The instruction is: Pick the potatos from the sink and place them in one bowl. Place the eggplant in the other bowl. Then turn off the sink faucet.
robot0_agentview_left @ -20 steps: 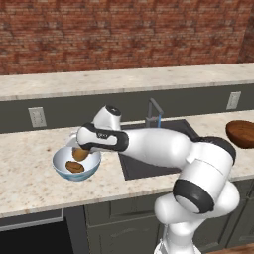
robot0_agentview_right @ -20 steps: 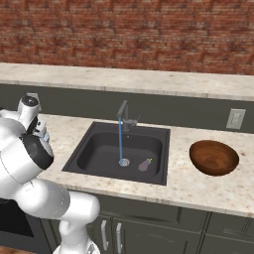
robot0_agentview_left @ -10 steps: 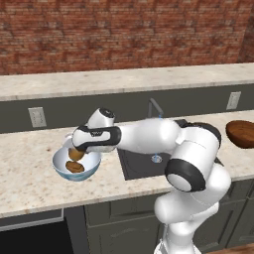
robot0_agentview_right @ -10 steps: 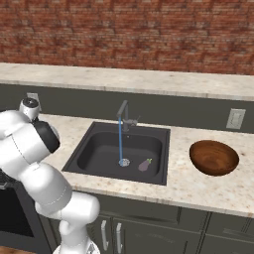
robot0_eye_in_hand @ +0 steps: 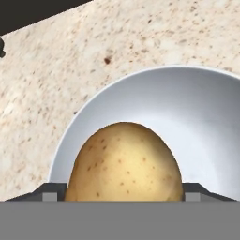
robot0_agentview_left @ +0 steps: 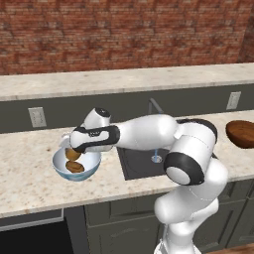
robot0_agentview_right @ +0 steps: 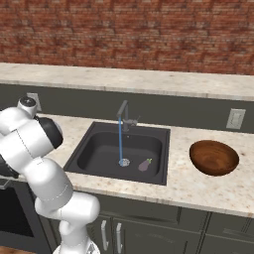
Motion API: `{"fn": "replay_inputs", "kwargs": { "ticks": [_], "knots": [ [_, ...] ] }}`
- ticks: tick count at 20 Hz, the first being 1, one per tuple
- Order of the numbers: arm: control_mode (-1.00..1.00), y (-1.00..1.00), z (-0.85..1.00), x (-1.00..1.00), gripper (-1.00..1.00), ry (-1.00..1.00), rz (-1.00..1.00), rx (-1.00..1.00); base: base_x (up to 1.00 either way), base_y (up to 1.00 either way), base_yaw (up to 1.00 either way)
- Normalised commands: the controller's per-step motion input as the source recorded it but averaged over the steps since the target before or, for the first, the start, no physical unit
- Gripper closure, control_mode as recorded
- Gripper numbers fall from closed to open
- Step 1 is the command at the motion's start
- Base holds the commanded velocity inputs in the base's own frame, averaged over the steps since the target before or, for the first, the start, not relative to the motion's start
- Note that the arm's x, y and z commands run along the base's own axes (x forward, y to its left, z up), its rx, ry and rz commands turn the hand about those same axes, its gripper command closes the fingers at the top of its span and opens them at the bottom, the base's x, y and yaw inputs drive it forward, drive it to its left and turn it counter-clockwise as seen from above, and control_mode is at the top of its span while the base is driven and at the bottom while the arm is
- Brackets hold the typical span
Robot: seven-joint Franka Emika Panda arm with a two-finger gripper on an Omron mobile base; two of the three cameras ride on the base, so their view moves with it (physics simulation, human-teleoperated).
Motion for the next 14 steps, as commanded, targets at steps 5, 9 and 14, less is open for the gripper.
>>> {"fn": "replay_inputs", "kwargs": {
  "ticks": [5,9,14],
  "knots": [
    [-1.00,0.00,0.00,0.00,-1.00,0.00,0.00,0.00,0.00,0.00,0.00],
    [-1.00,0.00,0.00,0.00,-1.00,0.01,-0.01,0.00,0.00,0.00,0.00],
    [-1.00,-0.13,0.14,-0.20,-1.00,0.01,-0.03,0.00,0.00,0.00,0.00]
  ]
}}
